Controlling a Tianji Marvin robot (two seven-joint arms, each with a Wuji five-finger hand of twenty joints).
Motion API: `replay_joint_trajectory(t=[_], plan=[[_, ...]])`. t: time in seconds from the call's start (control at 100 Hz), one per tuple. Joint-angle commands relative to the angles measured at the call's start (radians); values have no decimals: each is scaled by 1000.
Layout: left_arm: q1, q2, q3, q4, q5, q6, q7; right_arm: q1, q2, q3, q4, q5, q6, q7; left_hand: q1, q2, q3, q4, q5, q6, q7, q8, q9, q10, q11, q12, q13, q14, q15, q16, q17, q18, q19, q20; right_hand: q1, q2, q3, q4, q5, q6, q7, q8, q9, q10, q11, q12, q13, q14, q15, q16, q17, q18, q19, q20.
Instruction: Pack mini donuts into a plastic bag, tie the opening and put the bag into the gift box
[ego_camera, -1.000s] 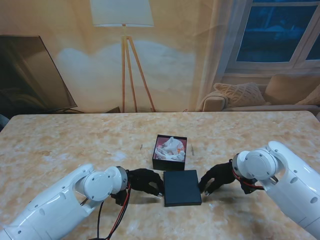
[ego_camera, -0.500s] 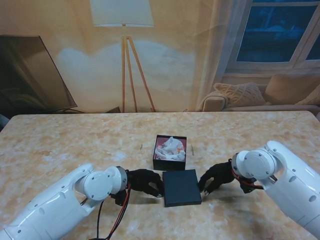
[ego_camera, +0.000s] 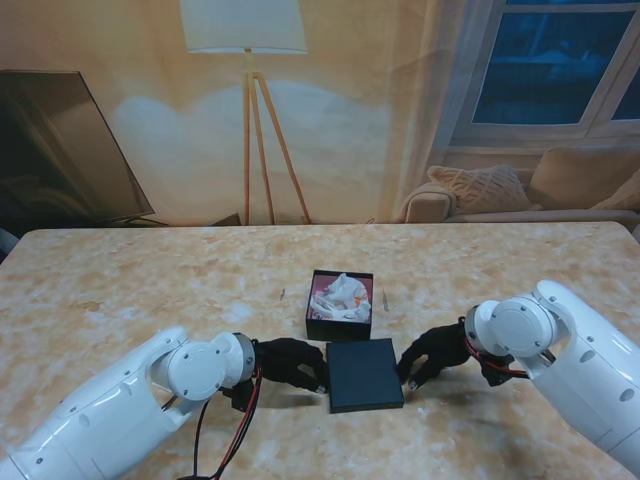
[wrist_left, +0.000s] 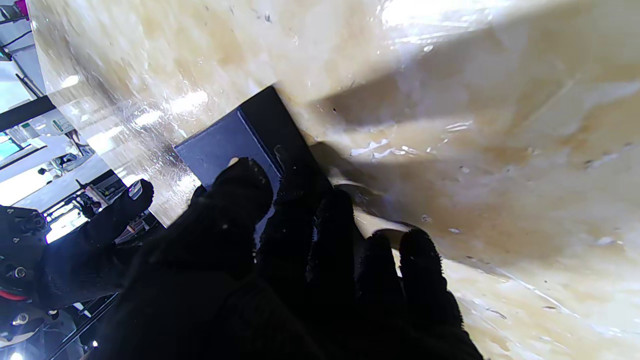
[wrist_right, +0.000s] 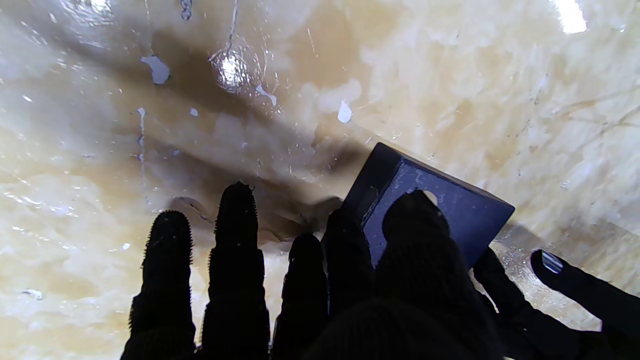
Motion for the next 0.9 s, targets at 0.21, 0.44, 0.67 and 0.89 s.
replay_joint_trajectory(t=[0.21,0.44,0.67,0.89], plan=[[59,-12,-3,38,-34,27,-22,-38,-10,3,18,30,-21,6,-33,5,54,22,-45,-26,-60,-38,-51,-38,-35,-24,77,125,97,35,75,217,-22,-56,73,4,6,25,-28,-68,-36,-13,3,-6,-10,3,-102,26,-354,-153,5,3,3,-2],[64,-14,-11,37,-47,35,-22,-32,-11,-8,26,14,-30,-5,-17,-19,52,-18,-6,-21,-9,11,-47,-38,-33,-23,75,124,96,37,72,216,-20,-54,71,-6,-1,20,27,-65,-2,0,-9,8,-14,-1,-105,32,-355,-154,6,2,5,-3],[66,-10,-13,33,-46,45,-33,-3,-8,-50,35,-13,-23,4,-14,-14,42,-17,-6,-24,-18,15,-54,-41,-37,-25,69,122,93,35,69,215,-24,-56,63,-11,-7,17,109,-79,50,22,-23,15,-14,-7,-114,29,-359,-157,4,-1,6,-5],[63,-10,-10,34,-48,48,-37,3,-5,-61,31,-33,-25,13,-2,-17,27,-23,10,-17,-11,27,-55,-40,-37,-26,67,123,93,35,68,214,-25,-57,69,-16,-18,1,85,-115,144,-61,-38,25,-8,-18,-119,31,-360,-162,2,-3,7,-10]])
